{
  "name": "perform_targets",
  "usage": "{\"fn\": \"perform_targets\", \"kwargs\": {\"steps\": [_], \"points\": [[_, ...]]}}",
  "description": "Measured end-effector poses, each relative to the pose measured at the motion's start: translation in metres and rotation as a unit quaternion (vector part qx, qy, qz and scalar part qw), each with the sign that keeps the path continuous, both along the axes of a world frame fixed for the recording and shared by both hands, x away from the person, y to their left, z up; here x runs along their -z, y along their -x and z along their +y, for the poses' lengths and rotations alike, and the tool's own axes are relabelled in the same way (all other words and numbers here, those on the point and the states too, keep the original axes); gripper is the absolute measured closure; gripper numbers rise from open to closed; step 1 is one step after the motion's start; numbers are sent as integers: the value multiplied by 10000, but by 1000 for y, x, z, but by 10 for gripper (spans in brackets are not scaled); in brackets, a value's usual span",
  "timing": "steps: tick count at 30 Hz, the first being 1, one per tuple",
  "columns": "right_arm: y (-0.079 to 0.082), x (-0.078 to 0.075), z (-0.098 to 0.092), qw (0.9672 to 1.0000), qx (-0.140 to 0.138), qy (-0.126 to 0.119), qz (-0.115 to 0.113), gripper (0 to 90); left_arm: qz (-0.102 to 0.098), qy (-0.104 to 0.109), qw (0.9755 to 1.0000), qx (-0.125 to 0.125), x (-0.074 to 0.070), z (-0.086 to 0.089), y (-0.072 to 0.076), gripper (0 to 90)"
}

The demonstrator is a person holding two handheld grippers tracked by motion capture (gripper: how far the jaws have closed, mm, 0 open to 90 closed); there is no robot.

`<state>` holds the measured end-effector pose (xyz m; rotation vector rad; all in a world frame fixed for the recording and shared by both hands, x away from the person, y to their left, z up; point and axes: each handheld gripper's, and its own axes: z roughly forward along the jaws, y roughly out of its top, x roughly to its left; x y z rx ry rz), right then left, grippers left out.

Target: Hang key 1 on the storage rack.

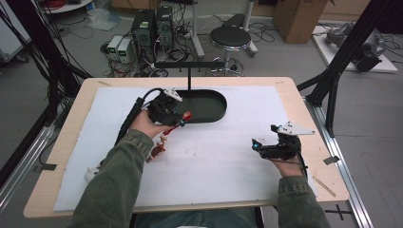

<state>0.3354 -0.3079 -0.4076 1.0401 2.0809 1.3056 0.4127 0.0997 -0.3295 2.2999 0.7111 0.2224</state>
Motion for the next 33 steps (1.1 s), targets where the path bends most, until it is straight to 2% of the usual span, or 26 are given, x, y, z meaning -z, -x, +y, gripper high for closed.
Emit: {"fn": "perform_targets", "kwargs": {"steps": [2, 8, 12, 17, 21, 33], "points": [[-1, 0, 0, 10000, -9, 11, -18, 13, -26, -8, 10000, -9, -5, 4, 1, 748], [-1, 1, 0, 10000, -3, 0, 43, 13, -20, 199, 9998, 84, -15, 9, -1, 748], [-1, 0, 0, 10000, -4, 8, 1, 13, -60, 317, 9994, 120, -25, 9, -3, 748], [-1, 0, -1, 10000, 13, -16, 23, 13, -164, 273, 9994, 135, -43, 10, -4, 747], [-2, 1, -2, 10000, 7, 0, -21, 13, -234, 374, 9990, 117, -58, 14, -6, 747], [-2, 1, -1, 10000, -1, 15, 11, 13, -364, 526, 9979, 56, -83, 21, -13, 748]]}}
